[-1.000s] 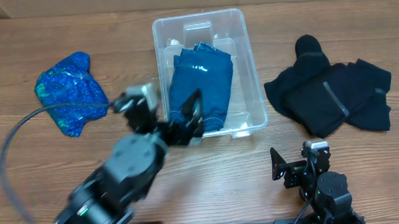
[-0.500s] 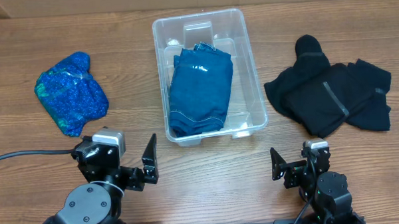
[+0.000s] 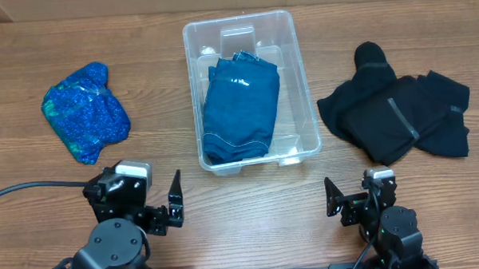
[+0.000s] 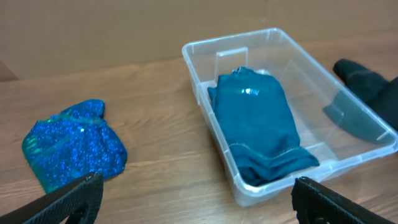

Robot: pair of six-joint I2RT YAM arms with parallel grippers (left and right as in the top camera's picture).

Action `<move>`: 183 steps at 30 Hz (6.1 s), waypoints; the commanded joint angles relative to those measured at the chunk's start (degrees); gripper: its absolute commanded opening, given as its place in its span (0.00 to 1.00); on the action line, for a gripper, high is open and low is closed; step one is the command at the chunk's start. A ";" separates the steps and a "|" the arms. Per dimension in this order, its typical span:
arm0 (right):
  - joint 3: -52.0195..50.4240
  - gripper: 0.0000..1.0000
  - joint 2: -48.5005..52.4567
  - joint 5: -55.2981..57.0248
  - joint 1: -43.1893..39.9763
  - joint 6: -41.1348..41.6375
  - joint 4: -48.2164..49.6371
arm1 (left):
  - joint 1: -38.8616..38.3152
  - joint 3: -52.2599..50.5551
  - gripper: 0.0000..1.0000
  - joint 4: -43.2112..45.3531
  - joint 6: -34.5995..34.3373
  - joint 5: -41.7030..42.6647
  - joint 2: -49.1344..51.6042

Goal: Pack container

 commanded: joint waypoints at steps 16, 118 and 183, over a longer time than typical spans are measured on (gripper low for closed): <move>-1.05 1.00 -0.68 0.55 -0.22 -0.39 0.22 | 26.95 -18.56 1.00 6.40 2.36 23.21 -13.86; -1.05 1.00 -0.68 -0.07 -0.22 0.04 0.22 | 39.45 -51.76 1.00 35.01 5.97 28.70 -31.23; 27.63 1.00 42.42 7.26 -0.83 16.15 4.15 | 39.45 -51.76 1.00 35.01 5.99 28.70 -31.23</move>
